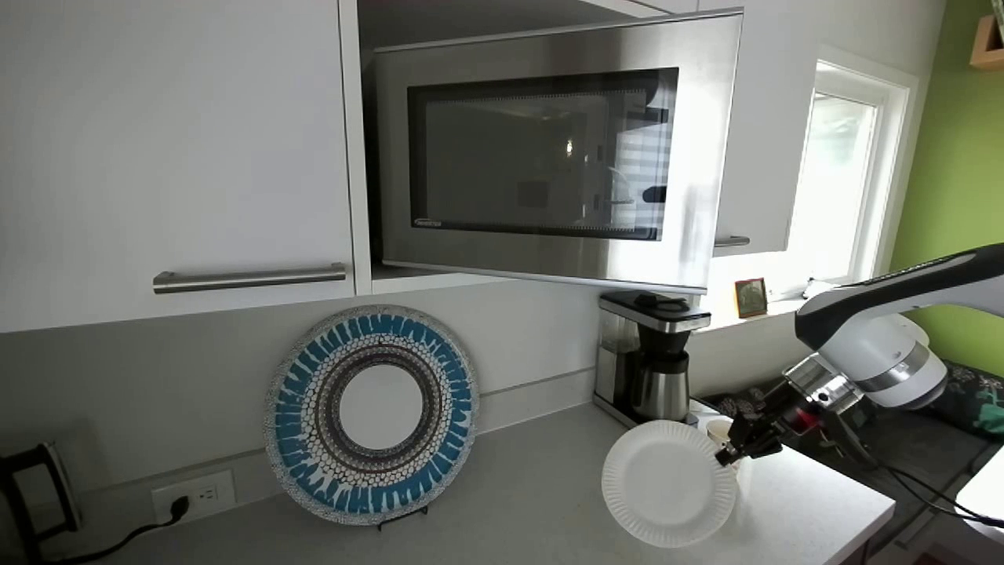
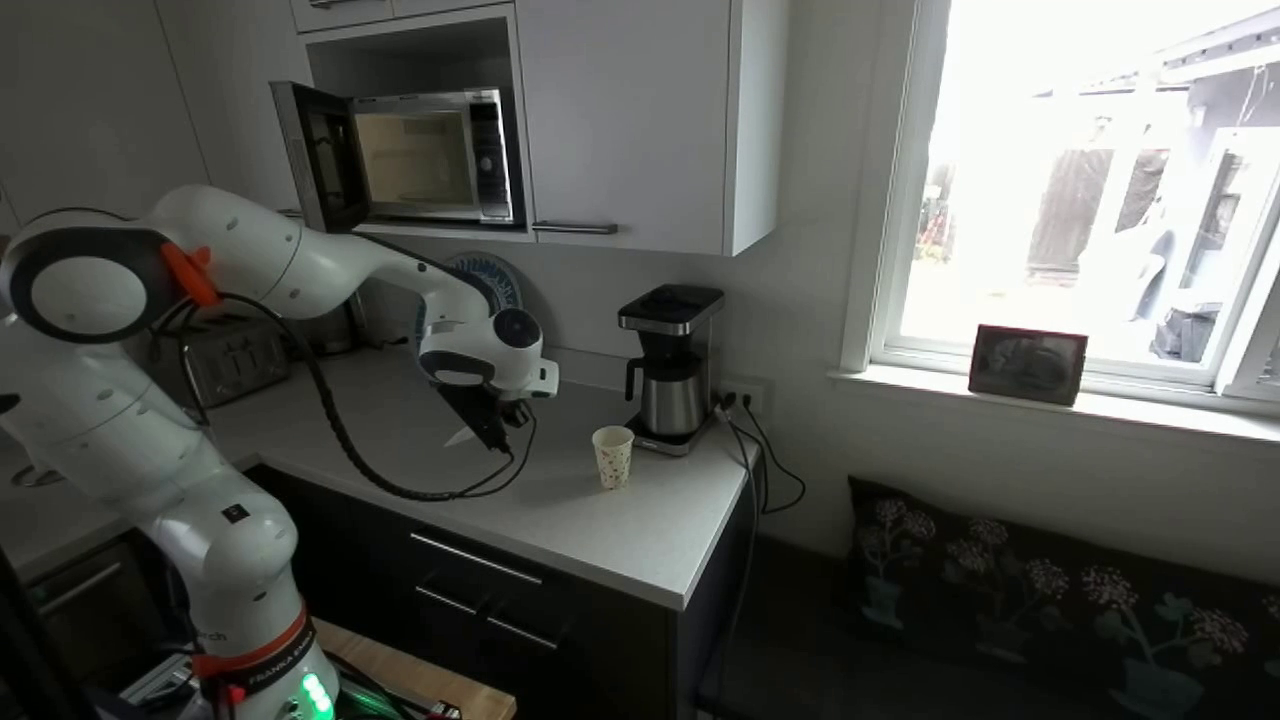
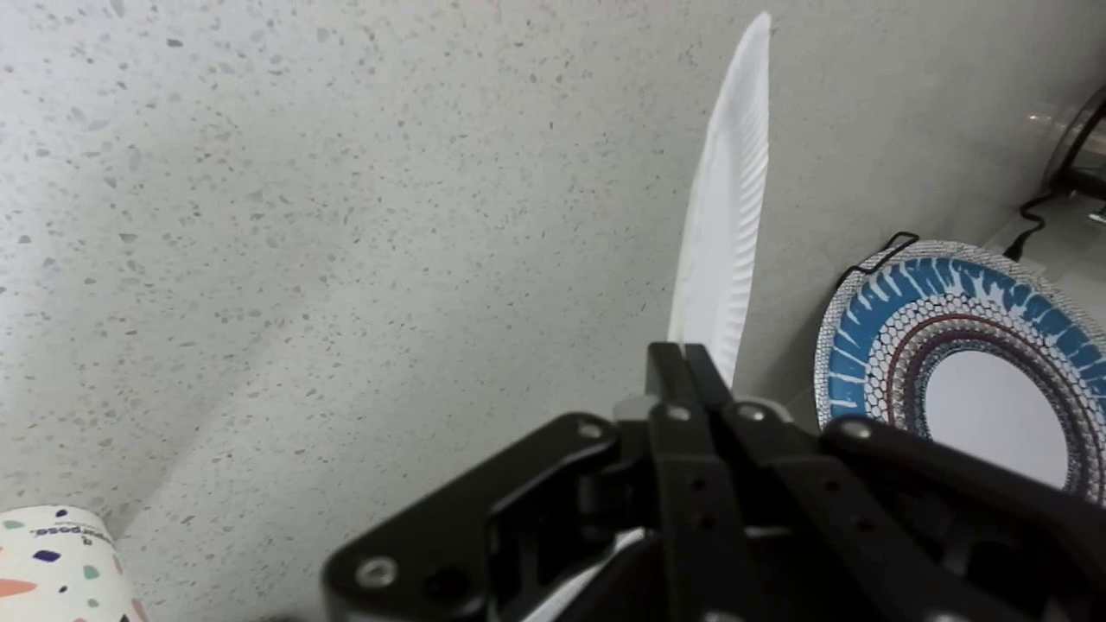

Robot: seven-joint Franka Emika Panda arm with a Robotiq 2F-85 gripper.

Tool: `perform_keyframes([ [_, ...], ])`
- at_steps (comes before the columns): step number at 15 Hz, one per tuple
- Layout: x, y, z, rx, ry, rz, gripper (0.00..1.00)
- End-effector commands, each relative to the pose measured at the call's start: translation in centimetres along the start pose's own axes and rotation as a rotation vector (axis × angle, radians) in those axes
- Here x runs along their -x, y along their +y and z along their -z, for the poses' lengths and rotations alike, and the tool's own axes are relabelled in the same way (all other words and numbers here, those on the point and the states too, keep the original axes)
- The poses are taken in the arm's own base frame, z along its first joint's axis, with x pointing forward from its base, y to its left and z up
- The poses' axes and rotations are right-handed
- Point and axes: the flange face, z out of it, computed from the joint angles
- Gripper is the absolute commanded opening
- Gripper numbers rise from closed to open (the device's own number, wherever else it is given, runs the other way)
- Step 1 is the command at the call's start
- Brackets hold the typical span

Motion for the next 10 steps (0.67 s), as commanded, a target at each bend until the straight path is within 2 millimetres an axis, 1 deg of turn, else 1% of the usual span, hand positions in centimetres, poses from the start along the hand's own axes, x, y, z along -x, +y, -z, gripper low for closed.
perform_keyframes([
  [1,0.0,0.0,0.0,0.000,-0.001,0.000,0.01],
  [2,0.0,0.0,0.0,0.000,-0.001,0.000,0.00],
  [5,0.4,-2.1,2.5,0.032,0.039,0.090,0.00],
  [6,1.0,-3.5,3.8,0.057,0.062,0.146,0.00],
  [7,1.1,-4.2,4.6,0.073,0.076,0.183,0.00],
  [10,2.1,-7.8,8.6,0.121,0.141,0.330,0.00],
])
